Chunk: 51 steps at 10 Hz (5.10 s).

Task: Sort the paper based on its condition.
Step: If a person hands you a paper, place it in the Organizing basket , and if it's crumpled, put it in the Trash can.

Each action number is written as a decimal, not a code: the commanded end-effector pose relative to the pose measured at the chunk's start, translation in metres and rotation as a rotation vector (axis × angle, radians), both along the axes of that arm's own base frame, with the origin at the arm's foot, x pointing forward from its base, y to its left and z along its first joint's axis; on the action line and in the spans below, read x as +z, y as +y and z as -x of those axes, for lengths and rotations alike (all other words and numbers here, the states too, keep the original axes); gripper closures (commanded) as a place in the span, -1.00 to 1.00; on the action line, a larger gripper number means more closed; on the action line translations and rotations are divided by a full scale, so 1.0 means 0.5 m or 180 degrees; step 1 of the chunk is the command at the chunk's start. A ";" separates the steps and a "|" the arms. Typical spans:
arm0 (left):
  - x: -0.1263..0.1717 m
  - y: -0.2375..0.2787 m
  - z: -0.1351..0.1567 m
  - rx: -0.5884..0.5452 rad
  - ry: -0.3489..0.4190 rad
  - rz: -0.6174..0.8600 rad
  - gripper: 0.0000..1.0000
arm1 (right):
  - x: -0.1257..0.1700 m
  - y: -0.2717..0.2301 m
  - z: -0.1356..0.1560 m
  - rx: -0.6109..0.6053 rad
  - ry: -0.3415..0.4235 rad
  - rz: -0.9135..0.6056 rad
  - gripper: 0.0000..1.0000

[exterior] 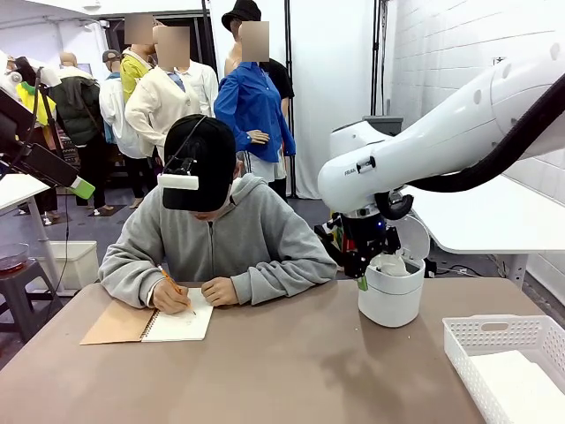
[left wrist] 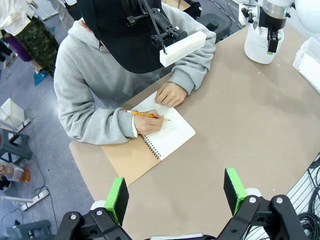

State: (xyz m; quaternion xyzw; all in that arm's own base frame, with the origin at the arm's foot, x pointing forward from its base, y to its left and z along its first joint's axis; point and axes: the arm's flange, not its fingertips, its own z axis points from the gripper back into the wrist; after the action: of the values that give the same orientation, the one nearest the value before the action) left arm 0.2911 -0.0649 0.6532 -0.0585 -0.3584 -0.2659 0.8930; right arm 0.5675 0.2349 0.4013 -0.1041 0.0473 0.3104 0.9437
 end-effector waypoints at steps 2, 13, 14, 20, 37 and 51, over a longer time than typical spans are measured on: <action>0.001 0.000 -0.001 0.0002 -0.0010 0.0003 -1.00 | -0.013 0.006 -0.013 0.0113 -0.0041 0.0402 -1.00; 0.001 0.000 -0.001 0.0002 -0.0010 0.0003 -1.00 | 0.067 0.059 0.072 0.0333 -0.0285 -0.0081 -1.00; 0.001 0.000 -0.001 0.0002 -0.0010 0.0003 -1.00 | 0.081 0.056 0.080 0.0326 -0.0429 -0.0056 -1.00; 0.001 0.000 -0.001 0.0002 -0.0010 0.0003 -1.00 | 0.139 0.074 0.103 0.0386 -0.0328 -0.0494 -1.00; 0.001 0.000 -0.001 0.0002 -0.0010 0.0003 -1.00 | 0.403 0.219 0.398 0.1788 -0.1082 -0.1848 -1.00; 0.001 0.000 -0.001 0.0002 -0.0010 0.0003 -1.00 | 0.522 0.161 0.356 0.1351 -0.1299 -0.2167 -1.00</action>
State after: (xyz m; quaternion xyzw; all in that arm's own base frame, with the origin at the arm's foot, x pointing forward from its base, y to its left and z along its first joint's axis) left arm 0.2911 -0.0649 0.6531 -0.0585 -0.3583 -0.2659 0.8930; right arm 0.3903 0.3160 0.6623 0.1429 -0.2672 0.4694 0.8294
